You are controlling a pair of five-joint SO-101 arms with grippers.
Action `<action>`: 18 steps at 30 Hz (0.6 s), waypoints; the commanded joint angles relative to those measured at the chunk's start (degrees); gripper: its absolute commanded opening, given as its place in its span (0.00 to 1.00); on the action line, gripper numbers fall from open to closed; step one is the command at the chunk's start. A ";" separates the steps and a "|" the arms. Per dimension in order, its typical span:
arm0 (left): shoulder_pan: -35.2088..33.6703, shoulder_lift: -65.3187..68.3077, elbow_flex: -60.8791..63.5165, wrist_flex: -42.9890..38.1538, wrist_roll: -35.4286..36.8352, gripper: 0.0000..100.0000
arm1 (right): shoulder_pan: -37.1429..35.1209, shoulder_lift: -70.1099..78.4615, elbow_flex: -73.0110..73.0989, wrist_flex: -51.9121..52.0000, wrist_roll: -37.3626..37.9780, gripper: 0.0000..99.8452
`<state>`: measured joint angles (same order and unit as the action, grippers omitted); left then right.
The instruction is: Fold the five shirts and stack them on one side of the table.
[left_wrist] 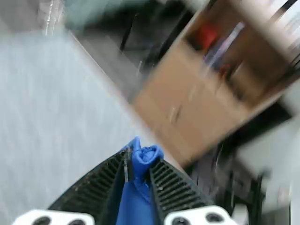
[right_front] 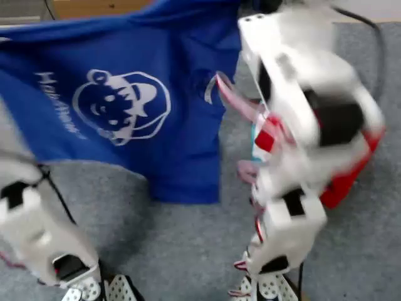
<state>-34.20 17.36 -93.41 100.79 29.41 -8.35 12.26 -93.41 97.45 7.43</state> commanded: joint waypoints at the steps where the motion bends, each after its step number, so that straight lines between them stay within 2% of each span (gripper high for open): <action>1: -3.21 -18.64 4.00 0.26 -4.57 0.03 | -1.23 -12.79 -1.63 -3.34 -2.64 0.01; 6: -6.73 -41.93 24.66 0.26 -9.67 0.03 | -1.32 -21.49 2.68 -9.32 -5.36 0.01; 10: -6.46 -59.78 47.60 -0.18 -12.13 0.03 | -1.41 -23.25 13.23 -17.05 -8.09 0.01; 12: -6.11 -66.64 60.97 -3.08 -12.13 0.03 | -1.41 -22.99 19.65 -20.04 -9.49 0.01; 15: -5.58 -72.70 84.26 -15.12 -12.04 0.03 | -3.43 -22.11 32.75 -24.97 -9.32 0.01; 18: -5.58 -74.46 107.30 -34.55 -12.13 0.03 | -6.33 -19.82 46.55 -30.15 -8.09 0.01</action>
<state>-39.91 -55.96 -12.09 84.53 18.07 -12.22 -9.36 -59.12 72.57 -1.54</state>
